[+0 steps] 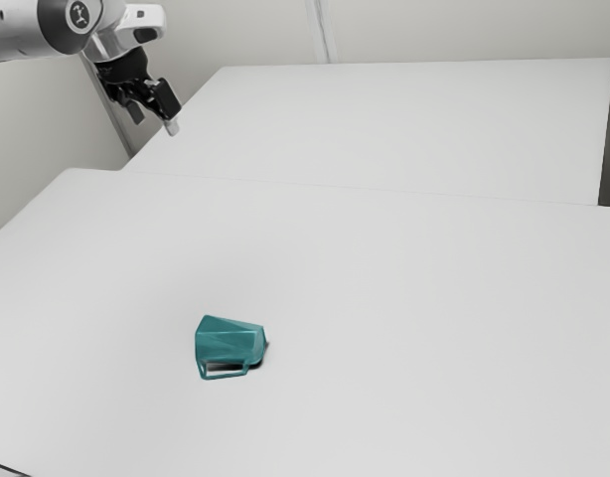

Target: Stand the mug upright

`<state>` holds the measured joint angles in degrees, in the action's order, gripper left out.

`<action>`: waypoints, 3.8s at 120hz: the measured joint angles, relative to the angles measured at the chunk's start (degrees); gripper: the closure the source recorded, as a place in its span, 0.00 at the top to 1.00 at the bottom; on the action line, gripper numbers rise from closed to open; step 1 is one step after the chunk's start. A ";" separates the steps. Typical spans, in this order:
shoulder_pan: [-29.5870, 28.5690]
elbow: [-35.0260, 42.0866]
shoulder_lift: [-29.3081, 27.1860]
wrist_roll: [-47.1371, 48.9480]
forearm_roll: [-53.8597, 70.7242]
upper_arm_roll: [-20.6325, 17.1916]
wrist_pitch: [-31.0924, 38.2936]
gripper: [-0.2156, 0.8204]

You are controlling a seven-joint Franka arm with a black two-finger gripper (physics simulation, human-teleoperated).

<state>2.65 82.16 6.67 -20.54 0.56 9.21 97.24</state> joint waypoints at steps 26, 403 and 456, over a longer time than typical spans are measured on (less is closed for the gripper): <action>0.02 0.47 -0.15 -0.18 0.69 -0.07 0.15 0.77; -2.07 57.30 -10.43 -44.94 -61.41 4.98 17.25 0.07; 0.57 51.22 -13.50 -43.20 -52.12 3.74 18.34 0.04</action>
<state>3.22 133.38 -6.83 -63.73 -51.56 12.95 115.58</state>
